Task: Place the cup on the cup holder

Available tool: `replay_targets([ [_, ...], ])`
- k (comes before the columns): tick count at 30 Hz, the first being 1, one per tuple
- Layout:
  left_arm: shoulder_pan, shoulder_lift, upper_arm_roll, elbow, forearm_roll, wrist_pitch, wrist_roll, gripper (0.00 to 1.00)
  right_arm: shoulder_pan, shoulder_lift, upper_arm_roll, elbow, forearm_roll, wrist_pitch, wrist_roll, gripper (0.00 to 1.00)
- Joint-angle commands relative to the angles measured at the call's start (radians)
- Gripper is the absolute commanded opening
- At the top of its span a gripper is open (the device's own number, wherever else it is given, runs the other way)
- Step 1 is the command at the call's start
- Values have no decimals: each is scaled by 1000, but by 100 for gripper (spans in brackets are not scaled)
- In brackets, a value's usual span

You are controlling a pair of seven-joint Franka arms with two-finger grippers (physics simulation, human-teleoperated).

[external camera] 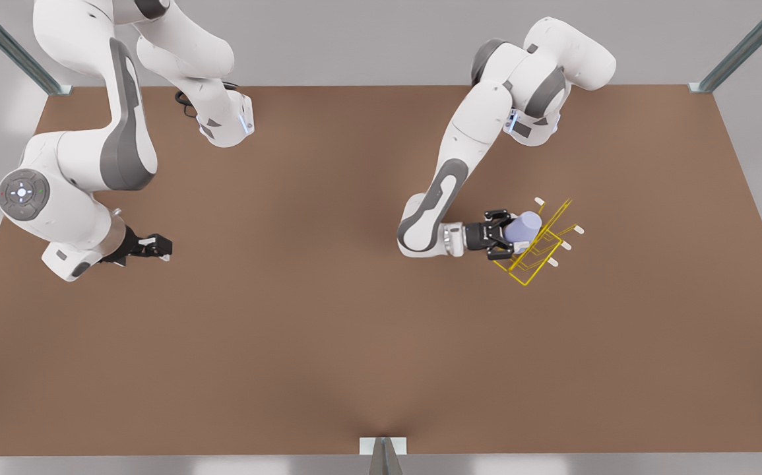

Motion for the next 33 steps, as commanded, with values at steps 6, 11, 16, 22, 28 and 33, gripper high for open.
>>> replay_targets([
  [6,-7,-31,-1,-40,3,5,-12,84,0,0,1,0,1,-1,-2,100],
  [11,-7,-37,-1,-58,1,6,-12,84,0,0,1,0,1,-1,-2,100],
  [16,-6,-45,0,-92,3,26,-20,84,1,5,3,0,-1,0,-2,100],
  [22,-1,-42,0,-92,9,26,-23,85,1,7,3,2,-1,0,-2,100],
  [28,5,-42,-1,-92,16,28,-22,100,1,7,3,2,-1,0,-2,100],
  [33,6,-42,0,-92,23,28,-22,100,1,8,3,0,-1,-1,-2,100],
])
